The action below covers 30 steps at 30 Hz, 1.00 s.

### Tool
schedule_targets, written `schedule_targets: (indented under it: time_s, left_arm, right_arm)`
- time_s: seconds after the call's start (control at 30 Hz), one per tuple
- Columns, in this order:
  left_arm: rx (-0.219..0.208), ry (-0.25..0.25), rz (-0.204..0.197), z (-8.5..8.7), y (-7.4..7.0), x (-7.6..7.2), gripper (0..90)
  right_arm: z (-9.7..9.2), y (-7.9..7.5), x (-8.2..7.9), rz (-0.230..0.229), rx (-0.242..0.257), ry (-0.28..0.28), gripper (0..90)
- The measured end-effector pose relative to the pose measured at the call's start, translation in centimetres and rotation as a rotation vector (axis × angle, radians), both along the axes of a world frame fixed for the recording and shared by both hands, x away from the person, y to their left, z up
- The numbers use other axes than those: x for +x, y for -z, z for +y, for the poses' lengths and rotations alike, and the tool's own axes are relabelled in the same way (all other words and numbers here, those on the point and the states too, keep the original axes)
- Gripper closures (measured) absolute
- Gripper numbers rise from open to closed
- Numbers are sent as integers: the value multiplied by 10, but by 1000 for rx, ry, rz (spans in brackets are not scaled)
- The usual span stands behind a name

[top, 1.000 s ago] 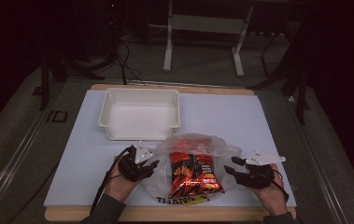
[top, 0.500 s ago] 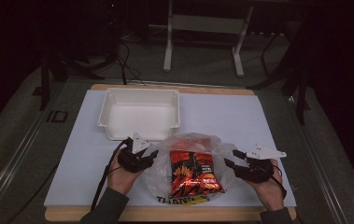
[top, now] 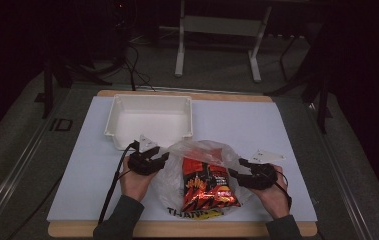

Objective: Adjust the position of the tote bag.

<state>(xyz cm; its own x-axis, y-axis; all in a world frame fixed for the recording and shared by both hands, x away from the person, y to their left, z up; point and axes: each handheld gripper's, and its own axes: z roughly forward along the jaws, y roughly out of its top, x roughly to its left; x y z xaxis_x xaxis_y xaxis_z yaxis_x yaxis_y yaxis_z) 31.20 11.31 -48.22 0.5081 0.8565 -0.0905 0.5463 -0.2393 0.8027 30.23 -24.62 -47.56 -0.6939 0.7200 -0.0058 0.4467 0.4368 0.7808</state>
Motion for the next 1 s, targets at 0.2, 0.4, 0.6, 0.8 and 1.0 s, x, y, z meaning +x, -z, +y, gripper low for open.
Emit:
schedule_targets:
  time_s: [0.2, 0.4, 0.6, 0.8, 1.0]
  left_arm:
    - [37, 52, -22, -5, -6, -17, 496]
    - [53, 80, -83, -5, -17, -40, 465]
    - [101, 100, -126, -14, -20, -58, 476]
    - [168, 143, -65, -34, -8, -51, 487]
    - [191, 96, 10, -51, 7, -26, 448]
  right_arm:
    - [-1, 0, -1, 1, 8, 4, 430]
    - [-1, -1, -5, -5, 8, -1, 430]
    - [-1, 1, -4, 1, 8, -2, 431]
    - [0, 1, -5, 2, 10, -3, 432]
    - [1, 2, -4, 2, 14, -6, 434]
